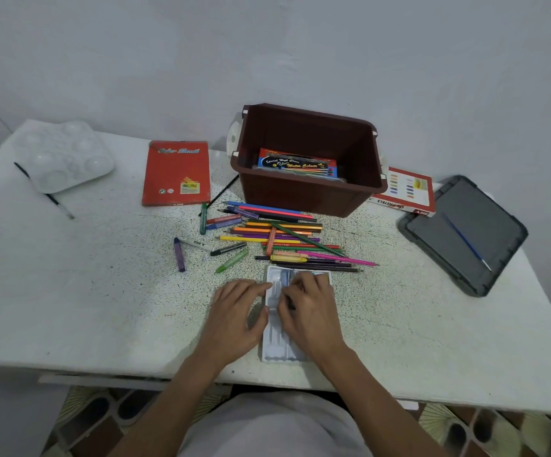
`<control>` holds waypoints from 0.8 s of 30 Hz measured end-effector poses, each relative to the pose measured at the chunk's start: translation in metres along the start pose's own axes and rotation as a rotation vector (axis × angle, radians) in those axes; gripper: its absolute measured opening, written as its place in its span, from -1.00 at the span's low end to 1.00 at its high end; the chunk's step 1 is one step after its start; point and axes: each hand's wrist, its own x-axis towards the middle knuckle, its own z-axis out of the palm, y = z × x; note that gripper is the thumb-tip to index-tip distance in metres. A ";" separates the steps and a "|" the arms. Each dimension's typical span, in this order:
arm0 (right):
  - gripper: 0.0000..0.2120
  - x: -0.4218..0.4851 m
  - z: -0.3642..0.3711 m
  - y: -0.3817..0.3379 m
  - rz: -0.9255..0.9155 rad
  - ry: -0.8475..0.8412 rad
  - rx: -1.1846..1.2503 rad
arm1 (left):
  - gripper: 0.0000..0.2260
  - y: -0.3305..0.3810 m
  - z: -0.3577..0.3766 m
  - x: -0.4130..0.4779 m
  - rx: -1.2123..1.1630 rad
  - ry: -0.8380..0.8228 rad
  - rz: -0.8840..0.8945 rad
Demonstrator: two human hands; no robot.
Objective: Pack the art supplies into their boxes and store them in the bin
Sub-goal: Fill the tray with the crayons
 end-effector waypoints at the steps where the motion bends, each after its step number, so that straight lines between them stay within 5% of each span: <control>1: -0.78 0.001 0.000 0.000 0.013 -0.012 0.010 | -0.65 0.000 0.000 0.000 -0.001 0.000 0.001; 7: -0.69 0.007 -0.005 0.000 0.048 -0.069 0.119 | -0.65 0.001 0.000 0.000 -0.004 0.002 0.006; 11: -0.85 0.017 -0.008 0.009 0.114 -0.104 0.275 | -0.65 0.001 -0.001 0.001 -0.009 -0.001 0.006; 24: -0.84 0.061 -0.001 0.032 0.103 -0.058 -0.033 | -0.64 0.001 -0.001 0.000 -0.007 0.005 0.006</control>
